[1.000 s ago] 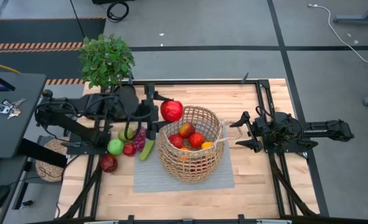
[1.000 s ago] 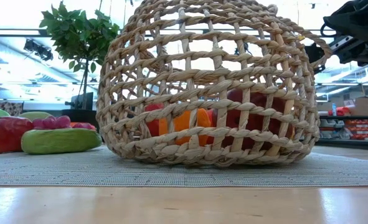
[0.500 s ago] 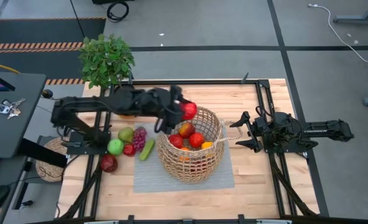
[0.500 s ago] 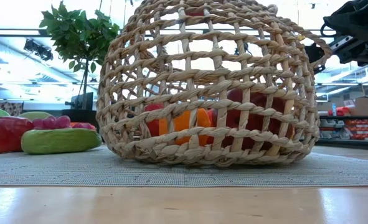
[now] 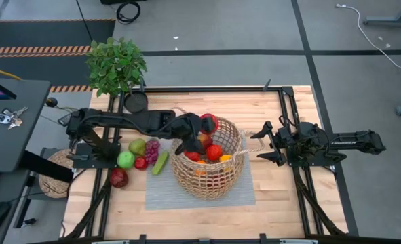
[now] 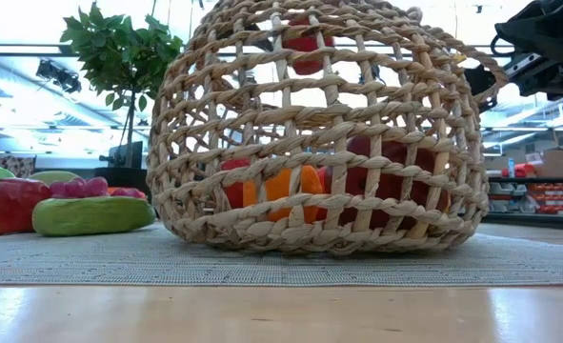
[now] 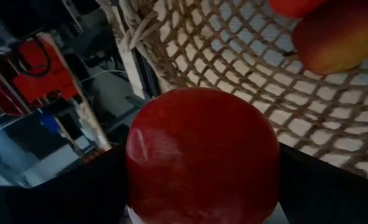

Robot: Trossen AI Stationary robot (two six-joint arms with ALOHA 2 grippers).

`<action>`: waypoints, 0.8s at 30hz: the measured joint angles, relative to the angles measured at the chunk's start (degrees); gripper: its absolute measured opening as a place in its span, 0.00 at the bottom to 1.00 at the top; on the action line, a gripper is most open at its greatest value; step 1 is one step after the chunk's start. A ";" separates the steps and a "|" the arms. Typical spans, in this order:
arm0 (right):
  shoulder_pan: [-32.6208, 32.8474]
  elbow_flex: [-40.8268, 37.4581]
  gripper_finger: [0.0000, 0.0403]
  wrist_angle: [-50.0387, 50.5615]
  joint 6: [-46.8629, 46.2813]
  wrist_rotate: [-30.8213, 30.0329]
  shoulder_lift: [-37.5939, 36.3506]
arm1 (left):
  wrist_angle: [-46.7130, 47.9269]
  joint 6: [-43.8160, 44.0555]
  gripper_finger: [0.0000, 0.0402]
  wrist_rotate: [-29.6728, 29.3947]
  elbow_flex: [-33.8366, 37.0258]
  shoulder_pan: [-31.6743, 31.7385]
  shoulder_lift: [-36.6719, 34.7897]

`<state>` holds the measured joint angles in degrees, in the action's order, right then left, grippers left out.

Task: Build produce basket
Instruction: Put the red apple into the brown basket

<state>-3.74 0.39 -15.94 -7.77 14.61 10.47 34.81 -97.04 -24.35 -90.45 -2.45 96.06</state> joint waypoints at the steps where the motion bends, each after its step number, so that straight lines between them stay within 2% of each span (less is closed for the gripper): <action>1: -0.01 0.00 0.98 0.00 0.00 0.00 0.01 | -0.34 -0.76 0.83 0.01 0.00 -0.03 0.20; 6: -0.01 0.00 0.98 -0.77 0.00 -0.02 0.01 | -3.33 -1.26 0.83 -0.01 0.00 -0.03 0.31; 9: 0.00 0.00 0.98 -1.04 0.00 -0.02 0.01 | -9.40 5.48 0.83 1.62 0.00 -0.01 0.45; 13: -0.01 0.00 0.98 -1.19 0.00 -0.02 0.01 | -12.66 17.66 0.83 10.10 0.00 0.81 0.30; 19: 0.00 0.00 0.98 -1.18 0.00 -0.02 0.01 | -14.37 44.69 0.83 28.59 0.00 5.72 0.25; 24: 0.01 0.00 0.98 -1.18 0.00 -0.02 0.01 | -12.75 59.55 0.83 35.12 0.00 9.39 0.28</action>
<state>-3.73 0.38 -17.12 -7.77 14.59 10.48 22.06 -37.49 10.77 -90.46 6.94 96.34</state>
